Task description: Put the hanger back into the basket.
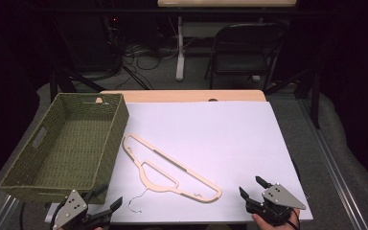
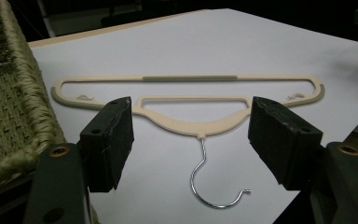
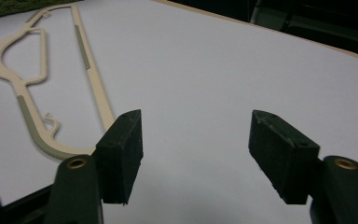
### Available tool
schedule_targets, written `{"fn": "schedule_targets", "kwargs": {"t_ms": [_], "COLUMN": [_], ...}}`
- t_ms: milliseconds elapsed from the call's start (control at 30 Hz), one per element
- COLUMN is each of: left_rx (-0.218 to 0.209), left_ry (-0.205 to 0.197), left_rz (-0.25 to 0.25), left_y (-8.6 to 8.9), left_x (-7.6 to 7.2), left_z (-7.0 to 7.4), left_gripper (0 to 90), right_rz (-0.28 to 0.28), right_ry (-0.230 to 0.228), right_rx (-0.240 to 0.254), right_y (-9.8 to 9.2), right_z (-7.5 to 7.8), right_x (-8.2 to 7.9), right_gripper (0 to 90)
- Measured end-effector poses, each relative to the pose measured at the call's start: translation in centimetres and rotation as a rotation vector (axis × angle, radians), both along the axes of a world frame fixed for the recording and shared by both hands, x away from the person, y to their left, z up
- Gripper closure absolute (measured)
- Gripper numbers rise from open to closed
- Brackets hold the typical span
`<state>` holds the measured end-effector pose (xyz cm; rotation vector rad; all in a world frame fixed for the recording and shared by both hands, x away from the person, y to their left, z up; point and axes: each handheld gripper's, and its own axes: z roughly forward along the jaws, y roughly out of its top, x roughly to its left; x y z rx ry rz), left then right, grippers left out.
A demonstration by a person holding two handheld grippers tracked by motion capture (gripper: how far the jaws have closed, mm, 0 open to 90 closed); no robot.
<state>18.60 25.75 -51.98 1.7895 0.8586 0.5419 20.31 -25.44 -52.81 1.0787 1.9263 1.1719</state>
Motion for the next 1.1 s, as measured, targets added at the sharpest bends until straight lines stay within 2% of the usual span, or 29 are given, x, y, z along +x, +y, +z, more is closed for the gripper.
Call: {"fn": "schedule_targets", "kwargs": {"t_ms": [133, 367, 433, 467, 567, 633, 700, 767, 800, 900, 933, 1100], "left_rx": [0.006, 0.007, 0.004, 0.004, 0.011, 0.018, 0.021, 0.021, 0.023, 0.025, 0.019, 0.02], "left_ry": [0.008, 0.014, 0.027, 0.038, 0.034, 0.022, 0.018, 0.019, 0.019, 0.017, 0.02, 0.018], "left_rz": [-0.011, -0.026, -0.038, -0.051, -0.066, -0.086, -0.089, -0.091, -0.092, -0.091, -0.104, -0.097], "left_y": [-0.3, -0.6, -0.9, -1.1, -1.5, -2.0, -2.2, -2.4, -2.5, -2.6, -2.5, -2.4], "left_x": [0.0, 0.4, 0.5, 0.7, 0.7, 0.8, 0.9, 1.0, 1.1, 1.1, 1.1, 1.0], "left_z": [-0.1, -0.2, -0.2, -0.2, -0.1, 0.1, 0.2, 0.3, 0.3, 0.2, 0.2, 0.1], "left_gripper": [31.3, 31.0, 30.9, 29.0, 28.1, 28.1, 28.1, 27.8, 27.1, 26.8, 28.6, 29.3], "right_rz": [0.005, 0.0, -0.001, 0.009, 0.023, 0.037, 0.04, 0.057, 0.081, 0.103, 0.134, 0.168], "right_ry": [0.028, 0.047, 0.051, 0.063, 0.09, 0.119, 0.128, 0.159, 0.186, 0.205, 0.225, 0.235], "right_rx": [-0.002, -0.01, -0.003, 0.007, 0.007, -0.01, -0.014, -0.042, -0.071, -0.091, -0.119, -0.168], "right_y": [0.0, 0.3, 0.4, 0.6, 0.7, 1.0, 1.2, 1.6, 1.9, 2.2, 2.7, 3.6], "right_z": [0.0, 0.2, 0.3, 0.4, 0.6, 1.0, 1.2, 1.7, 2.2, 2.5, 2.8, 3.4], "right_x": [0.0, 0.2, 0.3, 0.6, 0.8, 1.3, 1.4, 1.9, 2.3, 2.7, 3.2, 3.9], "right_gripper": [38.7, 40.3, 39.9, 40.2, 41.1, 42.2, 42.6, 43.6, 45.2, 45.5, 45.9, 45.8]}}
